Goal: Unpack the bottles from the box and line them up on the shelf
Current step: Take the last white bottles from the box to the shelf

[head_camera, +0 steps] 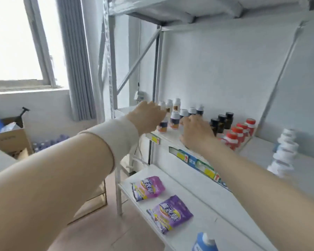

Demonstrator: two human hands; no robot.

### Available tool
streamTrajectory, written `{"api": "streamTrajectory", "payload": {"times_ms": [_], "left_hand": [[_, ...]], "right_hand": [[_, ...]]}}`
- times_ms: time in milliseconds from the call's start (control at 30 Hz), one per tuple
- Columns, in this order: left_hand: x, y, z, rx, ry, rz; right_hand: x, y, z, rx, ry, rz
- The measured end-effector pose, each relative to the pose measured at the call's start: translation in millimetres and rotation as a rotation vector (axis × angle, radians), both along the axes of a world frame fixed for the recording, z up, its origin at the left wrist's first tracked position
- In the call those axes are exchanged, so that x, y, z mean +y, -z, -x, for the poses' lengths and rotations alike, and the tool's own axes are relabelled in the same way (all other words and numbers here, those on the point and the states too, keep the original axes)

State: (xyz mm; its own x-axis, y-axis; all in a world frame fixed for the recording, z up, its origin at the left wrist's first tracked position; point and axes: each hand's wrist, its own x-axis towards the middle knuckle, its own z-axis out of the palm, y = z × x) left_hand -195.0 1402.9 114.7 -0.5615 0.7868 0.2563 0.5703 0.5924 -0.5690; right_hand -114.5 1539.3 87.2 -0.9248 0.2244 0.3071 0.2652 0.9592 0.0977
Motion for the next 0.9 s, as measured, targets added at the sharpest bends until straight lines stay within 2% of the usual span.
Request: {"api": "streamTrajectory", "payload": {"times_ms": [167, 300, 633, 900], "left_hand": [[-139.7, 44.4, 101.9, -0.064, -0.250, 0.059], [-214.6, 87.9, 169.2, -0.158, -0.384, 0.059], [-301.8, 201.7, 364.2, -0.413, -0.607, 0.050], [-363.0, 281.2, 482.2, -0.646, -0.767, 0.020]], "right_hand": [[-111.2, 37.2, 116.4, -0.113, -0.167, -0.035], [-173.8, 72.1, 201.5, -0.198, -0.287, -0.086], [-258.2, 182.9, 438.7, -0.384, -0.506, -0.093], [-298.7, 258.6, 597.8, -0.586, -0.567, -0.072]]}}
